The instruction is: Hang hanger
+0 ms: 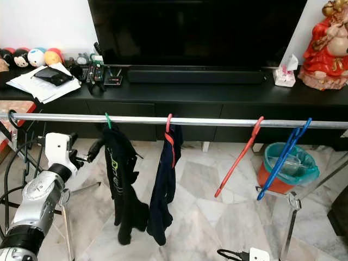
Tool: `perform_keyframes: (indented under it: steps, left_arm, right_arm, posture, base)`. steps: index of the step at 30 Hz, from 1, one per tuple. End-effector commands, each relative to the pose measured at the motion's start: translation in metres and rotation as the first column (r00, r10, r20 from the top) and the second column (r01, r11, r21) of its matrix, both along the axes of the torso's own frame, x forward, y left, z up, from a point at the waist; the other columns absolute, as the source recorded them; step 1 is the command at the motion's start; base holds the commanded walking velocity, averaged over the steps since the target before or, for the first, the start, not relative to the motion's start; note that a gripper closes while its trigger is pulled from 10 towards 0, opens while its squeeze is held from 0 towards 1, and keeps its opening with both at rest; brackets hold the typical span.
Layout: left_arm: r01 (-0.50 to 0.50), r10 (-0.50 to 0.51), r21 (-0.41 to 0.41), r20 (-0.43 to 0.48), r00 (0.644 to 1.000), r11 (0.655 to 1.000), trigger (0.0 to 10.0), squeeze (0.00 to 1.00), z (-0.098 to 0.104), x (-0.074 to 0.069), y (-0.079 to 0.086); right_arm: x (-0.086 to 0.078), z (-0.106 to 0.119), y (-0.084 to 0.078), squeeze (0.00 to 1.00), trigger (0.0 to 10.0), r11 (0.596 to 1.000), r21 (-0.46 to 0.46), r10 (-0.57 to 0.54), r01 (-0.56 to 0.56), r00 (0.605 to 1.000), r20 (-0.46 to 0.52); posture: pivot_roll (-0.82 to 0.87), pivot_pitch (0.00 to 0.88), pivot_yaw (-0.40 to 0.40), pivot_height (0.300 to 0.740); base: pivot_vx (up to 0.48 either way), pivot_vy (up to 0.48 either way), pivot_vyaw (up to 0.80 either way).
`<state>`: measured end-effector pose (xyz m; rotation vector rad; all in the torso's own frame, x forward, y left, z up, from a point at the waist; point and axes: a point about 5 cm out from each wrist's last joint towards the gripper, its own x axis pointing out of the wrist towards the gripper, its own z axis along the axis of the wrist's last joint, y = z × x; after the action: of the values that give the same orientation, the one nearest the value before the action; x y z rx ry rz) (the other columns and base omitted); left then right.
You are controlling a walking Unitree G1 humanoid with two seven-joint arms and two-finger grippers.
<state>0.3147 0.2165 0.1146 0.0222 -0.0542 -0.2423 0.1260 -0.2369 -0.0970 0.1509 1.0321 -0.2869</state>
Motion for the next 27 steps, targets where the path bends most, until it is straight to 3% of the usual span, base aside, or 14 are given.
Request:
perform_keyframes:
  steps: [1,9,10,11,16,25,26,27]
  left_arm:
    - [0.033,-0.033,-0.027,0.006,0.999,0.999,10.0,0.00,0.007,-0.001,-0.001]
    - [0.140,-0.142,-0.100,-0.010,0.990,0.985,10.0,0.01,0.020,0.000,-0.007]
    - [0.144,-0.146,-0.105,-0.012,0.989,0.984,10.0,0.31,0.020,0.000,-0.007]
    - [0.150,-0.153,-0.121,-0.014,0.988,0.981,10.0,1.00,0.021,0.002,-0.008]
    - [0.157,-0.167,-0.155,-0.056,0.984,0.975,10.0,1.00,0.020,0.007,-0.009]
    - [0.156,-0.178,-0.182,-0.111,0.978,0.971,10.0,1.00,0.017,0.025,-0.027]
    - [0.145,-0.167,-0.162,-0.136,0.976,0.976,10.0,0.00,0.013,0.029,-0.031]
    - [0.129,-0.153,-0.156,-0.156,0.976,0.979,10.0,0.00,0.009,0.033,-0.033]
  right_arm:
    - [-0.003,-0.001,-0.002,0.00,10.0,1.000,-0.001,-0.001,0.001,1.000,-0.015]
    - [-0.002,-0.001,-0.001,0.00,10.0,1.000,0.004,0.002,-0.002,1.000,-0.013]
    - [-0.002,-0.001,-0.001,0.00,10.0,1.000,0.003,0.001,-0.001,1.000,-0.013]
    - [-0.002,0.000,-0.002,0.00,10.0,1.000,0.003,-0.001,0.001,1.000,-0.013]
    - [-0.002,0.000,-0.003,0.00,10.0,1.000,0.004,-0.004,0.004,1.000,-0.011]
    - [0.000,0.001,-0.006,0.00,10.0,1.000,0.009,-0.025,0.025,1.000,0.002]
    - [-0.001,0.001,-0.005,0.00,10.0,0.999,0.012,-0.033,0.033,0.999,0.002]
    - [-0.002,0.000,-0.004,0.00,10.0,0.999,0.013,-0.036,0.036,0.999,0.003]
  posture:
    - [0.07,0.000,-0.007,0.740]
    - [0.07,0.000,-0.008,0.740]
    - [0.07,0.000,-0.008,0.740]
    - [0.07,0.000,-0.008,0.740]
    - [0.07,0.000,-0.004,0.740]
    - [0.05,0.000,0.027,0.740]
    - [0.05,0.000,0.032,0.740]
    - [0.05,0.000,0.036,0.740]
  base:
    - [0.000,0.000,0.00]
    - [0.000,0.000,0.00]
    - [0.000,0.000,0.00]
    - [0.000,0.000,0.00]
    - [0.000,0.000,0.00]
    - [0.000,0.000,0.00]
    - [0.000,0.000,0.00]
    - [0.000,0.000,0.00]
